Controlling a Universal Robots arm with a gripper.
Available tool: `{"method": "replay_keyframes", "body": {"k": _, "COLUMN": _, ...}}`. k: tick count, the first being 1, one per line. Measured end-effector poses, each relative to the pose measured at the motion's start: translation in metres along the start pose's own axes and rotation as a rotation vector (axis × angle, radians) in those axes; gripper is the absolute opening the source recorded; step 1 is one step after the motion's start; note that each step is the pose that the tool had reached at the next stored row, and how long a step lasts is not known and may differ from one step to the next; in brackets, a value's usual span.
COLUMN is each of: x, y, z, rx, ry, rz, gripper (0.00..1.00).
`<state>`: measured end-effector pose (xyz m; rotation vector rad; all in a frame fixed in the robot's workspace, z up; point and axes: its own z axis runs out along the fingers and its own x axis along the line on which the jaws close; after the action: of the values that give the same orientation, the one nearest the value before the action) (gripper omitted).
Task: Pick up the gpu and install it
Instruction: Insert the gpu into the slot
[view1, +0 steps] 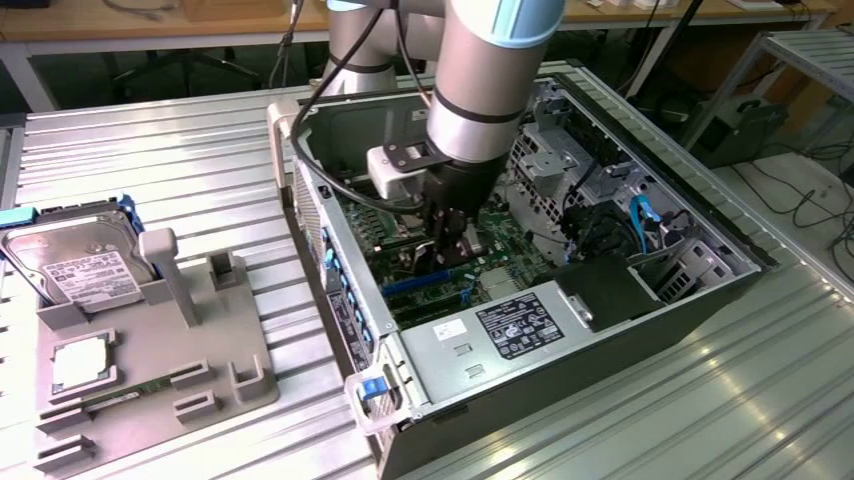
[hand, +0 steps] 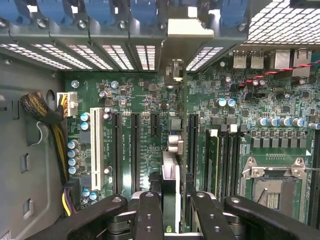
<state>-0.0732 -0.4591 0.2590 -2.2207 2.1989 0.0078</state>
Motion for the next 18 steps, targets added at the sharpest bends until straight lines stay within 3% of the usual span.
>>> {"method": "replay_keyframes", "body": {"k": 18, "x": -0.0021, "y": 0.003, "z": 0.0078, "rx": 0.0, "ry": -0.0022, "rz": 0.0, "gripper": 0.27}}
